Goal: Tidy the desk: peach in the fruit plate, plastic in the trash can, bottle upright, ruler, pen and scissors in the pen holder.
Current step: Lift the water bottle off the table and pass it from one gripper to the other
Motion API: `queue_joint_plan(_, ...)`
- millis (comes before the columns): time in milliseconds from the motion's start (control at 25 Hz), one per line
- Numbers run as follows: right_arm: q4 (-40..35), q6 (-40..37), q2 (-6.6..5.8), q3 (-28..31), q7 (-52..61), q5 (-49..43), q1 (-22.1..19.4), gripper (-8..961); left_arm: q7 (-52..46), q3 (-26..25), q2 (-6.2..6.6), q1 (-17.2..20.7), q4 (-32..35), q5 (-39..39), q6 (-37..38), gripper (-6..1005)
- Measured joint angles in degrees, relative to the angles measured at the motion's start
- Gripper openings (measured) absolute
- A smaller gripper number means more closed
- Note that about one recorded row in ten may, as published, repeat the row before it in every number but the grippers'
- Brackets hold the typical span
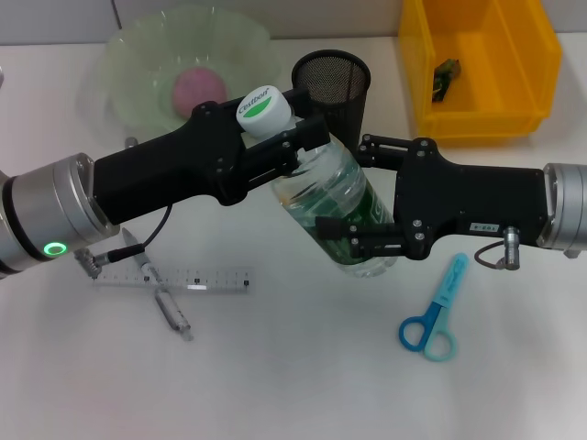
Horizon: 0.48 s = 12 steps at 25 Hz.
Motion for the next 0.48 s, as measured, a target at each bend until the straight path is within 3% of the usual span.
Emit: queue_joint_plan(480,2.3,0.0,0.00,0.2,0.0,0.6,1.5,760,0.0,0.7,0.00,-0.6,0.3,-0.2,0.2,445)
